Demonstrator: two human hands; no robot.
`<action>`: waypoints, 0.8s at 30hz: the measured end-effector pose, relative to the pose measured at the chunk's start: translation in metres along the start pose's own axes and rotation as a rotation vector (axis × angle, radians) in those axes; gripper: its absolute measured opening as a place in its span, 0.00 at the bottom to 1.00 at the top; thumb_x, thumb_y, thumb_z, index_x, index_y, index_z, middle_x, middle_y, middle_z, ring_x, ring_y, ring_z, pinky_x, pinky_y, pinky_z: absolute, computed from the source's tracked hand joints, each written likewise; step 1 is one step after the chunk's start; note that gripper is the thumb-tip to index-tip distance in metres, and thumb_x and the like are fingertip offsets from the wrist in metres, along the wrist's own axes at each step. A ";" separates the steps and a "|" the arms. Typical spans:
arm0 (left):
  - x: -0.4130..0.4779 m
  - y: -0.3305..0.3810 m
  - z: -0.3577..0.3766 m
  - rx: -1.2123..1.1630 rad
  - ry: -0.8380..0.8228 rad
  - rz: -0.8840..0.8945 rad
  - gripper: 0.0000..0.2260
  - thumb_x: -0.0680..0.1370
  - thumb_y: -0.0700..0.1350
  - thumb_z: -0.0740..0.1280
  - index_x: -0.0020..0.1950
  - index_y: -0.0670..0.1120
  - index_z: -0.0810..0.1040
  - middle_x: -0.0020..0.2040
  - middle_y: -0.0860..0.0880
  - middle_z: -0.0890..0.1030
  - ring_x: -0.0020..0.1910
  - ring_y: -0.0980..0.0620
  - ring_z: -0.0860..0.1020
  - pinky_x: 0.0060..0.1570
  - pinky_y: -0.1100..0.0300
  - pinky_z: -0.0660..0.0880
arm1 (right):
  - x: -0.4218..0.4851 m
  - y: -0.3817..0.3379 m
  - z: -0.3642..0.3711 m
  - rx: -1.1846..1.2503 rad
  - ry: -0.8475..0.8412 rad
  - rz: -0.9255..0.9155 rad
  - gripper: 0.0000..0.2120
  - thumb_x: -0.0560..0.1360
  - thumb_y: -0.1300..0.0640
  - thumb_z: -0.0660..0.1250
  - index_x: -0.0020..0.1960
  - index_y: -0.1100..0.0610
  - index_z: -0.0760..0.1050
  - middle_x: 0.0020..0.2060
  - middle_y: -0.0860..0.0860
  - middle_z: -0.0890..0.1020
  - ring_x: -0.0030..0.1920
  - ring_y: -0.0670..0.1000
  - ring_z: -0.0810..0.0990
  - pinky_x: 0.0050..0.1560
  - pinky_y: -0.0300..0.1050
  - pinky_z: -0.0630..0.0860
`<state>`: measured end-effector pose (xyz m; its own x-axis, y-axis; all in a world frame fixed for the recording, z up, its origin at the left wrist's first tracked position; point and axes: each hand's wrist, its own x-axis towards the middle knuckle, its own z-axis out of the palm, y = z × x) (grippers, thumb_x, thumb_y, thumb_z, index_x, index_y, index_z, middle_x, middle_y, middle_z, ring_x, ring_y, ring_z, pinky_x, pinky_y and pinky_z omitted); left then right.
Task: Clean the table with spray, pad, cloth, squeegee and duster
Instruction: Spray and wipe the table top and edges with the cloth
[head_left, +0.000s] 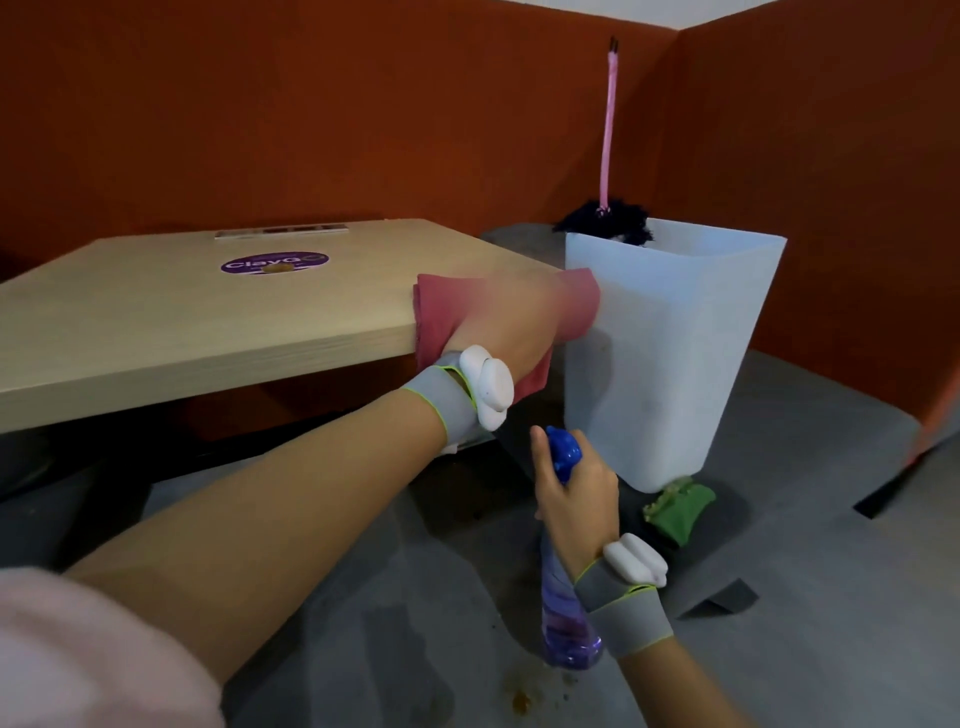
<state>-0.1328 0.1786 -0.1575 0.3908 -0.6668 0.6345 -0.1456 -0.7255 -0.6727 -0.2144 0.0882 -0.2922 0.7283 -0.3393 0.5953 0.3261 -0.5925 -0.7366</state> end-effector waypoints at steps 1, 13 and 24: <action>0.004 0.002 0.000 -0.003 -0.015 0.010 0.16 0.78 0.39 0.50 0.56 0.38 0.74 0.46 0.39 0.80 0.41 0.39 0.81 0.38 0.54 0.77 | 0.000 0.000 -0.001 0.002 0.005 -0.005 0.19 0.75 0.35 0.55 0.34 0.48 0.61 0.25 0.54 0.72 0.26 0.55 0.75 0.30 0.48 0.71; 0.044 0.015 -0.007 0.123 -0.145 0.376 0.22 0.78 0.39 0.45 0.69 0.45 0.70 0.66 0.43 0.72 0.67 0.37 0.70 0.51 0.52 0.77 | -0.006 -0.003 -0.002 0.002 0.003 -0.019 0.19 0.75 0.34 0.55 0.34 0.48 0.62 0.26 0.53 0.72 0.26 0.55 0.75 0.31 0.51 0.72; 0.037 -0.002 -0.013 0.147 -0.236 0.655 0.18 0.82 0.46 0.53 0.70 0.45 0.70 0.73 0.48 0.66 0.76 0.44 0.54 0.75 0.47 0.49 | -0.017 -0.004 -0.008 0.016 -0.022 -0.033 0.19 0.74 0.37 0.56 0.33 0.50 0.63 0.25 0.51 0.70 0.28 0.54 0.73 0.32 0.38 0.67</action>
<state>-0.1298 0.1534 -0.1279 0.4536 -0.8912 -0.0061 -0.3003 -0.1464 -0.9425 -0.2328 0.0908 -0.2964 0.7302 -0.3032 0.6122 0.3594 -0.5917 -0.7216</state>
